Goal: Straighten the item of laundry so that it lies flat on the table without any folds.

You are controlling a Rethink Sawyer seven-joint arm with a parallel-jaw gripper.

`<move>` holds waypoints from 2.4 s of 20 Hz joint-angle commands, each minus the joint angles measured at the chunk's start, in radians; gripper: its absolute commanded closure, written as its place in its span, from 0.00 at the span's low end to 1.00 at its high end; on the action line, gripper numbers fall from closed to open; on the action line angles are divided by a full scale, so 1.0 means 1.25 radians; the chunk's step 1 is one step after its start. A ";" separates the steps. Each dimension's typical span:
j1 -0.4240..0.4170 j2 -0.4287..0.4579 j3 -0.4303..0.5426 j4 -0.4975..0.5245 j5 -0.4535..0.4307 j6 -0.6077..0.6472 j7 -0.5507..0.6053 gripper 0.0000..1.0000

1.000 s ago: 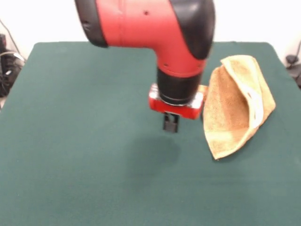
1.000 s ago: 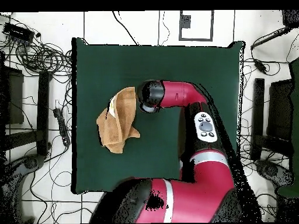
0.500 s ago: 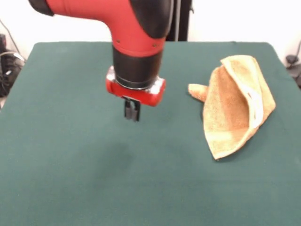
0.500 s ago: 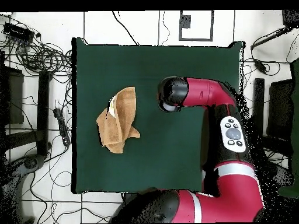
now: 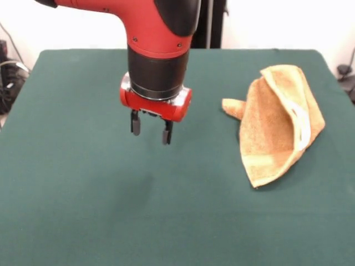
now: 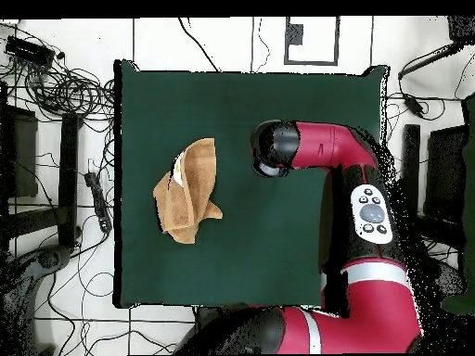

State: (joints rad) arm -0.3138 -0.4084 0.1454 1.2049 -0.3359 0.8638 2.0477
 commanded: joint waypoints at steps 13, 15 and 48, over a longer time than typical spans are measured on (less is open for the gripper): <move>0.111 0.025 0.151 0.128 0.131 -0.073 0.082 0.00; 0.118 0.024 0.140 0.140 0.141 -0.078 0.097 0.00; 0.224 -0.029 -0.036 0.136 0.176 0.048 0.099 0.00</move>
State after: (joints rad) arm -0.0714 -0.3427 0.1165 1.2701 -0.1724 0.7233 2.0477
